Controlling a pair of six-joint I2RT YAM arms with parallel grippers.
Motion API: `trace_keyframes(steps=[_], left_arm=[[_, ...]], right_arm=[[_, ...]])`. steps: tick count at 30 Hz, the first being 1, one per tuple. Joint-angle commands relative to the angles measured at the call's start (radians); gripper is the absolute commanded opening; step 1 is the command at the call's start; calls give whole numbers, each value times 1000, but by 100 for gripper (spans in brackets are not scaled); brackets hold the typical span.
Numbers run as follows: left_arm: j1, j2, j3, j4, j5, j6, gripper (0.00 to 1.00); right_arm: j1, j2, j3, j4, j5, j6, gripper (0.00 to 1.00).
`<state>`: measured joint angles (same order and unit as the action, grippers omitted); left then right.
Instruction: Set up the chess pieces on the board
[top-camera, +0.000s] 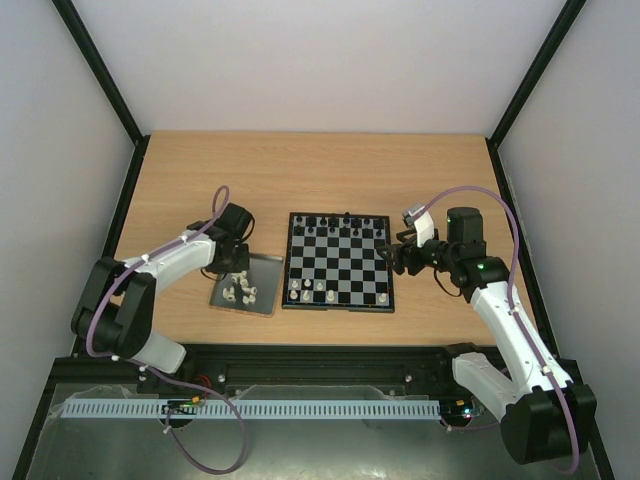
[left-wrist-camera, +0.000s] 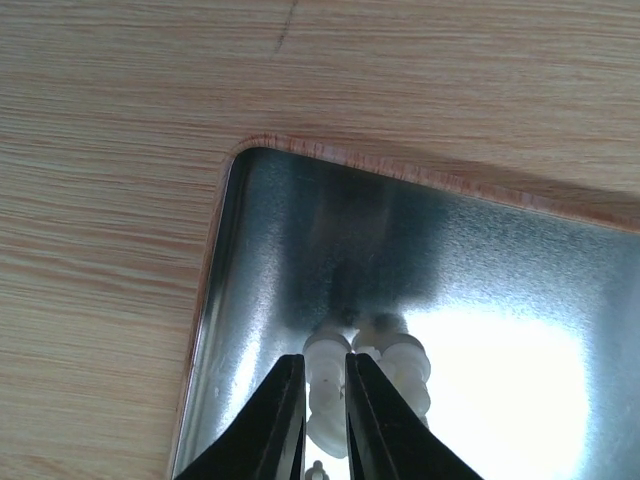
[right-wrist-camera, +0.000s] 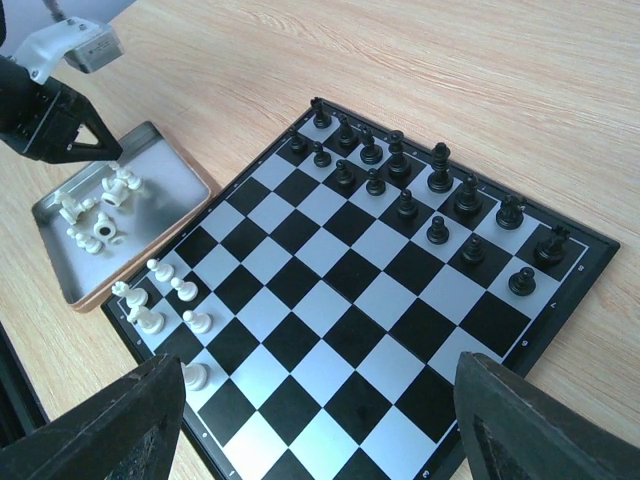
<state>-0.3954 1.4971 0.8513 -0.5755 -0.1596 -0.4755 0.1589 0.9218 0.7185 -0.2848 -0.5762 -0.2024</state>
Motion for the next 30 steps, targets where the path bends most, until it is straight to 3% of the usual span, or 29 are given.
trace_keyframes(steps=[1, 16, 20, 30], left_arm=[[14, 34, -13, 11, 15, 19, 12], [27, 72, -34, 30, 36, 24, 12], [28, 75, -27, 27, 37, 30, 7], [26, -25, 50, -32, 7, 37, 3]], right_arm=[[-2, -10, -11, -22, -27, -17, 75], [-2, -10, -12, -25, -31, -20, 75], [-2, -12, -11, -27, -31, -21, 75], [-3, -10, -11, -26, -32, -22, 75]])
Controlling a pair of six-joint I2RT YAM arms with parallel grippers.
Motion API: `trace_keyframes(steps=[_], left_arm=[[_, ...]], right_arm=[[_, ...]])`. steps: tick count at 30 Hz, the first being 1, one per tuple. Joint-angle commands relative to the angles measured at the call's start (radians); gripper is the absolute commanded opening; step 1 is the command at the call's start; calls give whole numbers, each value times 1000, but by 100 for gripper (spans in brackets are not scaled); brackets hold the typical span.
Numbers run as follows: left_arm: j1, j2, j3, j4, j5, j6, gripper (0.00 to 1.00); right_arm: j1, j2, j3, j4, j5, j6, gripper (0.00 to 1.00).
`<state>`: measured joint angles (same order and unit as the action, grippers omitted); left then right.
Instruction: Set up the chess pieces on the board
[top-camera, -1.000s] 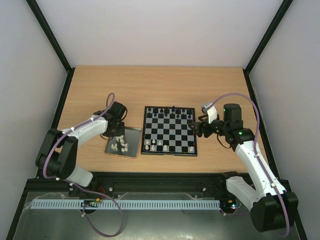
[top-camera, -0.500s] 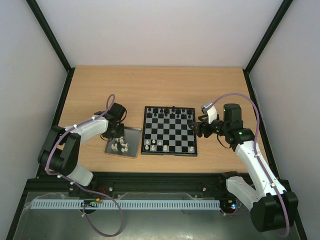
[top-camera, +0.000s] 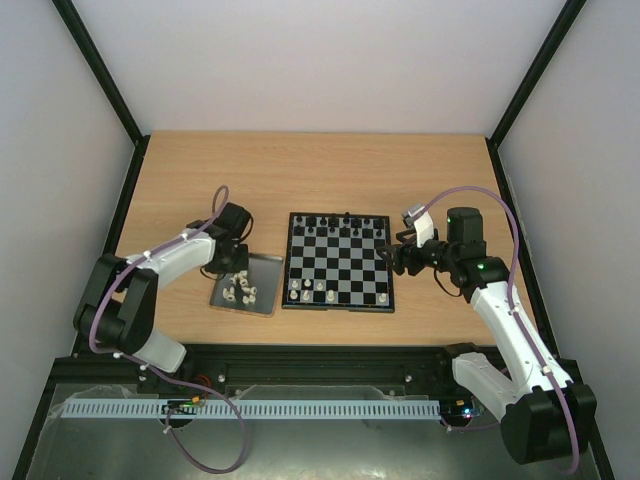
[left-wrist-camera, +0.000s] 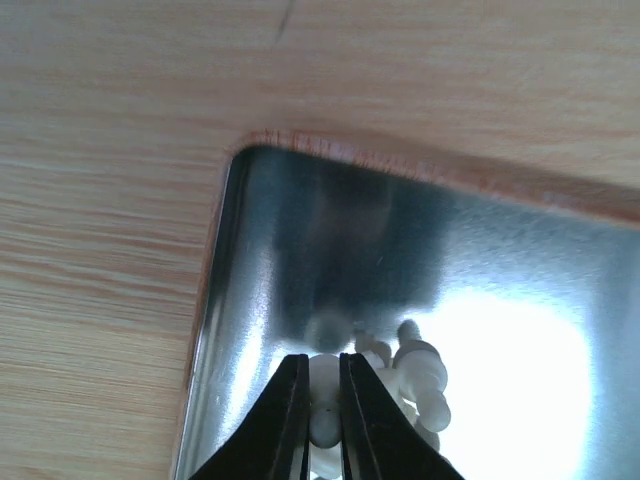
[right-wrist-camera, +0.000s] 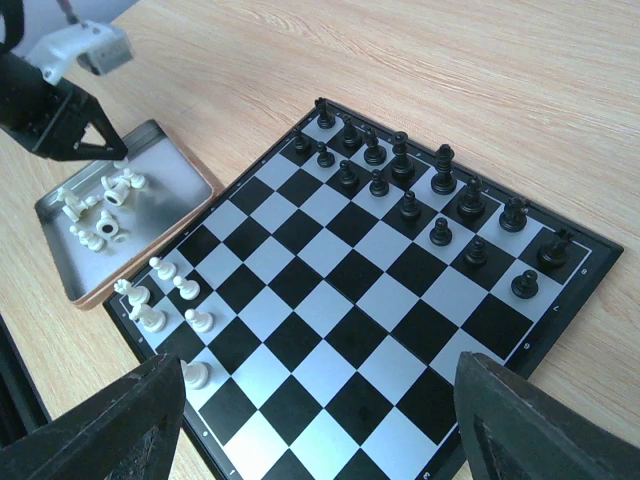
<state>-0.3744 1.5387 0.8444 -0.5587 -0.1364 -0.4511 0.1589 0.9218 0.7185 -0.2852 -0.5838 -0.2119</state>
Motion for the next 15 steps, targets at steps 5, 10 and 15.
trace_keyframes(steps=[5, 10, 15], left_arm=[[-17, -94, 112, -83, 7, 23, 4], [-124, -103, 176, -64, 76, 38, 5], [-295, -18, 287, -56, 90, 58, 5]], right_arm=[[-2, -8, -11, -26, -25, -12, 75], [-3, -9, -10, -25, -24, -12, 75], [-2, -10, -8, -25, -20, -11, 75]])
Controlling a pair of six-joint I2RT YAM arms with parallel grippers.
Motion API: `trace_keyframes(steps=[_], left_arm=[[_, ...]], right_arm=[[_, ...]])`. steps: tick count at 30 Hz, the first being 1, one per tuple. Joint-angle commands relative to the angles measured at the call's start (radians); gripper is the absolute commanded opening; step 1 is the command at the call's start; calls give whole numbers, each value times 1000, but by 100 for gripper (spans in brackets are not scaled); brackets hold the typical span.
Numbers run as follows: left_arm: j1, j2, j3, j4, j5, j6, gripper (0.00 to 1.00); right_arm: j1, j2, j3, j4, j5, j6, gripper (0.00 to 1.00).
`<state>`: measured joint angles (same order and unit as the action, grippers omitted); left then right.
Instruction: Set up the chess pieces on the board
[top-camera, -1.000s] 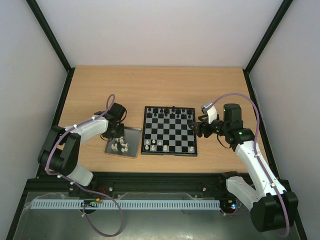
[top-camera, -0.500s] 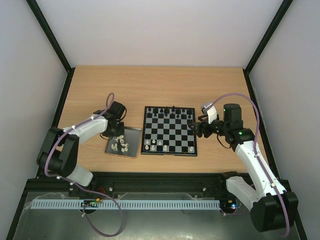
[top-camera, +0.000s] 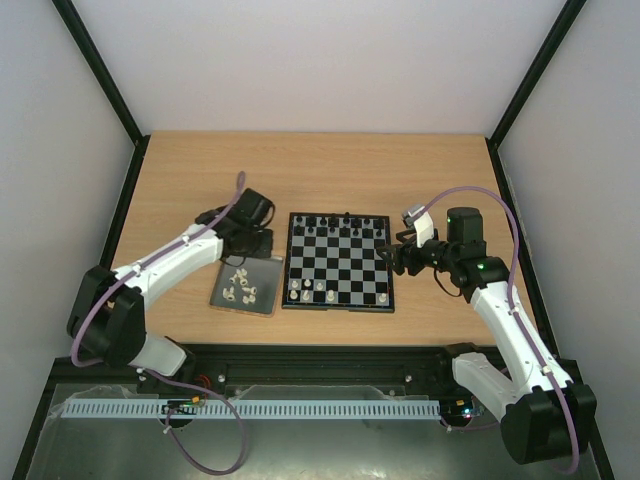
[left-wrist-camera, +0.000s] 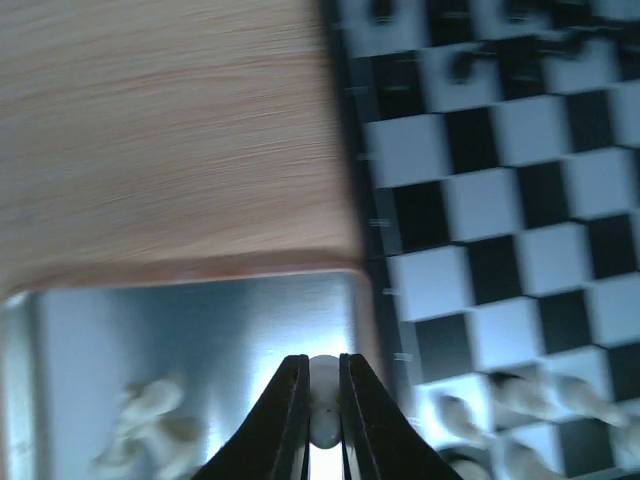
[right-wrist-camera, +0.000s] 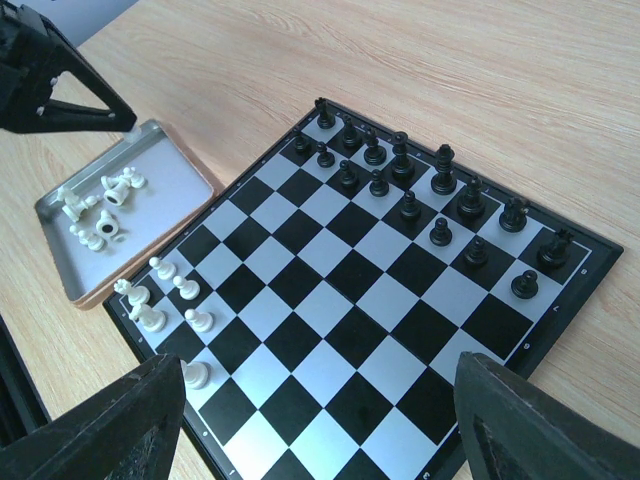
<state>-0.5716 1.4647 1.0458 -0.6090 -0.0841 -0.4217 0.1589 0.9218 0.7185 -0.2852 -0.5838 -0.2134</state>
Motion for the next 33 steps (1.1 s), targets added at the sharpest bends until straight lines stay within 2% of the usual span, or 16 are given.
trace_keyframes(steps=[1, 9, 17, 29, 31, 32, 33], left_arm=[[-127, 83, 107, -6, 37, 31, 5], [-252, 291, 230, -4, 40, 50, 5], [-295, 393, 268, 20, 60, 54, 6], [-294, 417, 308, -10, 56, 67, 21], [-292, 396, 320, -25, 40, 72, 26], [-292, 372, 320, -27, 26, 73, 33], [-290, 340, 314, -21, 12, 73, 57]], right_arm=[[-2, -10, -8, -25, -21, -9, 75], [-3, -20, -10, -24, -9, -9, 75], [-2, -18, -10, -23, -8, -11, 75], [-2, -4, -13, -25, -14, -25, 75], [-3, 3, -12, -33, -31, -35, 75], [-2, 9, -7, -41, -42, -43, 75], [-3, 16, 2, -54, -53, -54, 75]])
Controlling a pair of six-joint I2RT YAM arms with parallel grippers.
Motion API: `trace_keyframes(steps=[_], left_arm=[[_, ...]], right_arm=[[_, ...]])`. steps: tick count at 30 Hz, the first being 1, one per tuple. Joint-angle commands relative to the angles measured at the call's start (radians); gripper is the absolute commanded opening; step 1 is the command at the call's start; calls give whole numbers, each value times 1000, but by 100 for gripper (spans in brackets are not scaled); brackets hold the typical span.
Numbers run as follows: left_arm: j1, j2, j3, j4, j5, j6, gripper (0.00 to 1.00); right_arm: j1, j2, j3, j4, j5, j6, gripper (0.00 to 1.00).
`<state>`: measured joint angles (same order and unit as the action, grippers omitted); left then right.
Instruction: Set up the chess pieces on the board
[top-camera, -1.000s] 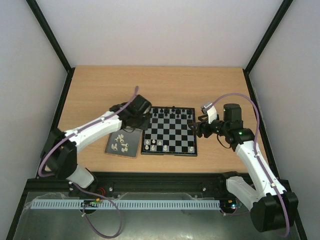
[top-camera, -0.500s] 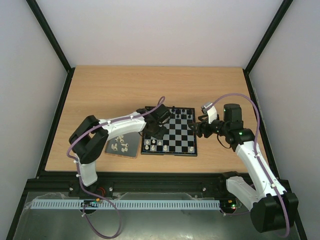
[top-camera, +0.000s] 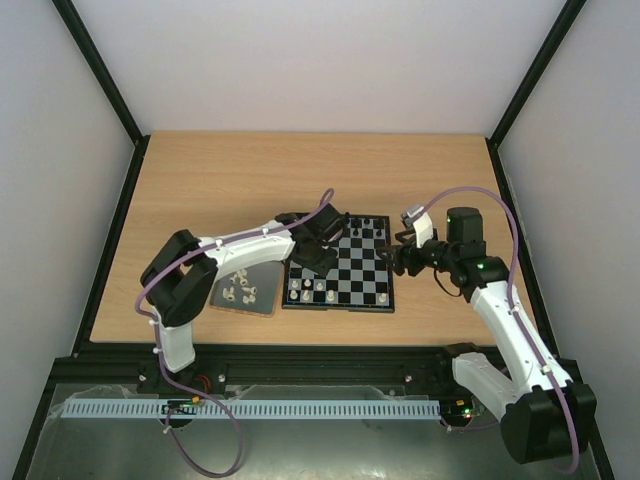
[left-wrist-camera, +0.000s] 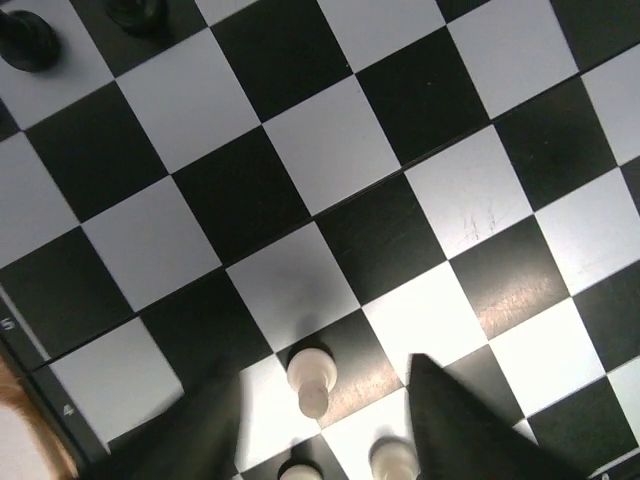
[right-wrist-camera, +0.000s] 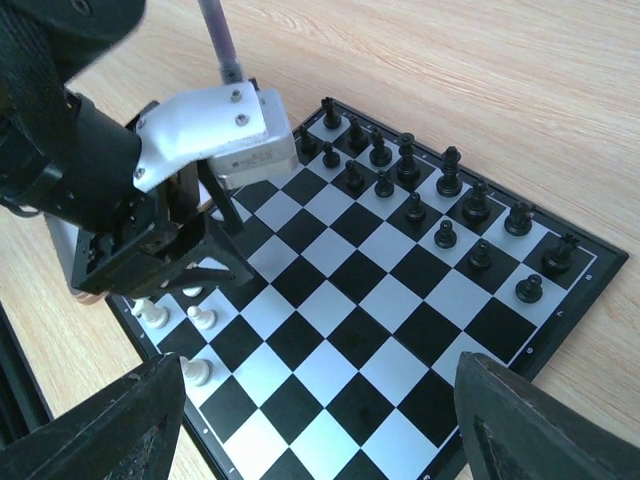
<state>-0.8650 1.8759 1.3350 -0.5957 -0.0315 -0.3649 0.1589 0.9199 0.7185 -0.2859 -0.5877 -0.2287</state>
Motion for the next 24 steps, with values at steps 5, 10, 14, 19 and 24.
trace_keyframes(steps=[5, 10, 14, 19, 24], left_arm=[[14, -269, -29, 6, -96, 43, 99], [27, -416, -95, -1, -277, 51, 99], [54, -605, -277, 161, -321, 113, 99], [152, -776, -423, 229, -278, 99, 99], [285, -877, -505, 238, -289, 23, 99]], right_arm=[[6, 88, 74, -120, -66, -86, 74], [88, 207, 186, -195, 30, -151, 73], [193, 293, 251, -210, 122, -169, 72], [325, 443, 345, -246, 235, -171, 69], [428, 598, 436, -258, 336, -146, 64]])
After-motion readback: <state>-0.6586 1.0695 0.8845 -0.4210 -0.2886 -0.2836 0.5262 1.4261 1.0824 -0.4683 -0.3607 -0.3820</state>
